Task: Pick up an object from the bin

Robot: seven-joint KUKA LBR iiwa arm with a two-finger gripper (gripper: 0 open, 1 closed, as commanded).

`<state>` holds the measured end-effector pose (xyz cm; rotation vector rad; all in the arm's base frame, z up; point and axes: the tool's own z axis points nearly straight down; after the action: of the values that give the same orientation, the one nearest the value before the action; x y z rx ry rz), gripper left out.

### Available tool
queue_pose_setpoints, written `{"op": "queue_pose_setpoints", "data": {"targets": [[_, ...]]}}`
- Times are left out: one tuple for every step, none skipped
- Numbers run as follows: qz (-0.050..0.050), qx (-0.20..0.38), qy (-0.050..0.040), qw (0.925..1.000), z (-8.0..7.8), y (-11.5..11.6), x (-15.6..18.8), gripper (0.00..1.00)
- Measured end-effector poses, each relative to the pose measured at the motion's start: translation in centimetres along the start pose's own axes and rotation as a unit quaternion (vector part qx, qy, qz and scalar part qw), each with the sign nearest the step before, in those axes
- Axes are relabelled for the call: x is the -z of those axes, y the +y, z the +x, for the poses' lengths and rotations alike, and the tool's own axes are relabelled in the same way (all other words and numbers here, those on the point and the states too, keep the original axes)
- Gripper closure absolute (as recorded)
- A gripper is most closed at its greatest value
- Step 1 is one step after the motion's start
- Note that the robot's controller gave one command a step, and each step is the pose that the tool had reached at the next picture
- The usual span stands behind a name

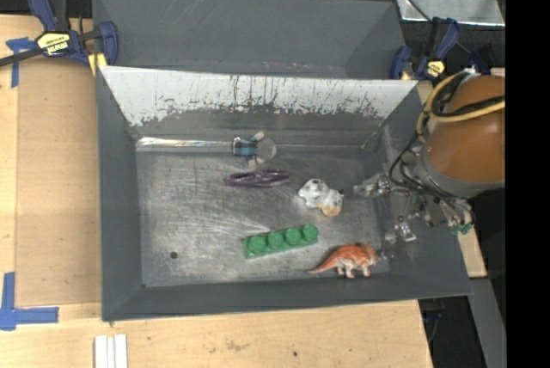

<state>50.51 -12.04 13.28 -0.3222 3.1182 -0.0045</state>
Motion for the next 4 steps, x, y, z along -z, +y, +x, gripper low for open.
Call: {"op": "queue_pose_setpoints", "data": {"targets": [[-0.002, 0.068, 0.0031, 0.9977, 0.9, 1.2, -1.0, 0.0], [-0.002, 0.18, 0.0022, 0.9837, 0.8, 2.3, -0.9, 0.0], [-0.002, 0.236, 0.0016, 0.9717, 0.7, 3.3, -4.8, 0.0], [0.001, 0.314, 0.0017, 0.9496, 0.6, 4.0, -5.7, 1.0]]}}
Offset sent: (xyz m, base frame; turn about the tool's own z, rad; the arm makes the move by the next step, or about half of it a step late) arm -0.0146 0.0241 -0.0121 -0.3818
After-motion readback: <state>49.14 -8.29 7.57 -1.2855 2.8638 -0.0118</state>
